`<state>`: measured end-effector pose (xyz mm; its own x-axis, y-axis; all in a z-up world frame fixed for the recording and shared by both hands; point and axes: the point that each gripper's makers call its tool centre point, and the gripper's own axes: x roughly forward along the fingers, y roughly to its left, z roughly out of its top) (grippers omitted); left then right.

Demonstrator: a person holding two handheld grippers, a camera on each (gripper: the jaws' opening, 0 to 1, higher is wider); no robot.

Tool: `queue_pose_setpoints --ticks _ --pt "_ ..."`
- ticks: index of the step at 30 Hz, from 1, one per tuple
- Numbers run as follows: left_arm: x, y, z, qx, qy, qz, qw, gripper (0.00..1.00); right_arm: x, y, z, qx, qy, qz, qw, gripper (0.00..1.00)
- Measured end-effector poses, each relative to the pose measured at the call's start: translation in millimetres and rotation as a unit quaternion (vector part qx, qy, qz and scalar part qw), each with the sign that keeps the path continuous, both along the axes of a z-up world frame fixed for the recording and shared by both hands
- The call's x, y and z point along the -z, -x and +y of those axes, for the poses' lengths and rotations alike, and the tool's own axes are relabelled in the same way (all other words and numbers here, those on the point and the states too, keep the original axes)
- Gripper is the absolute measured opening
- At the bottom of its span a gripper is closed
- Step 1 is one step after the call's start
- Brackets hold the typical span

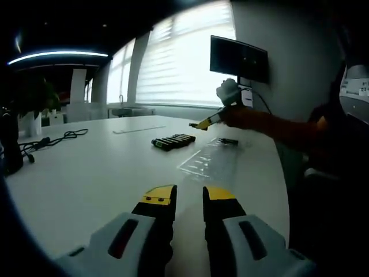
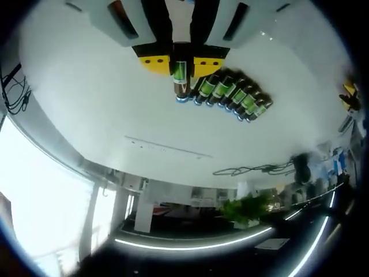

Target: Grip medicine bottles put into box

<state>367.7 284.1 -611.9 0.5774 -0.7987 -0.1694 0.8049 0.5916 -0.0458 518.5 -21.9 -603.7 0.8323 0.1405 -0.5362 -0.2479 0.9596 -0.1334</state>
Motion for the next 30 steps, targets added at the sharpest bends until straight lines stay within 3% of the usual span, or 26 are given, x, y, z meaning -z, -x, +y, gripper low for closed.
queue_pose_setpoints --ticks 16,30 --pt "0.5 1.3 -0.7 0.002 -0.006 -0.004 1.0 0.12 -9.1 39.6 2.8 0.014 -0.018 -0.016 0.9996 0.07" --pt "0.6 1.4 -0.2 0.002 -0.007 -0.004 1.0 0.12 -12.0 71.5 8.4 0.022 0.003 -0.025 0.9995 0.07"
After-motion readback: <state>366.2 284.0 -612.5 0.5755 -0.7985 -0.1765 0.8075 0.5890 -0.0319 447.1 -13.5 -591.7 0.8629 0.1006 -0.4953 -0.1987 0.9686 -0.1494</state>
